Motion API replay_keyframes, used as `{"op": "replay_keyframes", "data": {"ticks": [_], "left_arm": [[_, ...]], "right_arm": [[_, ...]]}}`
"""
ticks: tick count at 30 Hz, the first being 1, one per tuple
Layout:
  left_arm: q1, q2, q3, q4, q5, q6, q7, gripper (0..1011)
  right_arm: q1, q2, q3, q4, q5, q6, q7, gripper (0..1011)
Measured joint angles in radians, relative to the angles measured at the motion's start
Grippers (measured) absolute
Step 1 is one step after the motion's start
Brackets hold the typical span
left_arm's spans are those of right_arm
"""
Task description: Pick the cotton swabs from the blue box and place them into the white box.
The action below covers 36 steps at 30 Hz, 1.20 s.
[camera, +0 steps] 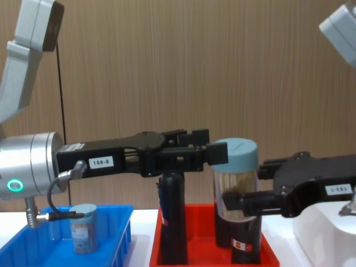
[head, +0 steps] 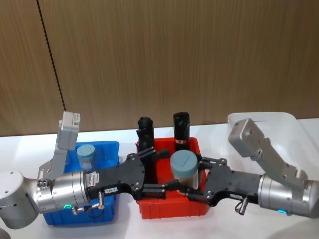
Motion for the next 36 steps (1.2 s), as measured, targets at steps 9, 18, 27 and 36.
{"op": "replay_keyframes", "data": {"ticks": [9, 18, 27, 36], "left_arm": [[0.0, 0.0, 0.0, 0.0, 0.0, 0.0, 0.0, 1003], [0.0, 0.0, 0.0, 0.0, 0.0, 0.0, 0.0, 1003], [0.0, 0.0, 0.0, 0.0, 0.0, 0.0, 0.0, 1003], [0.0, 0.0, 0.0, 0.0, 0.0, 0.0, 0.0, 1003]], "right_arm": [[0.002, 0.018, 0.02, 0.032, 0.033, -0.02, -0.031, 652], [-0.001, 0.047, 0.049, 0.049, 0.069, -0.035, -0.073, 652], [0.0, 0.073, 0.081, 0.076, 0.096, -0.043, -0.135, 652], [0.015, 0.084, 0.105, 0.13, 0.111, -0.041, -0.196, 652]]}}
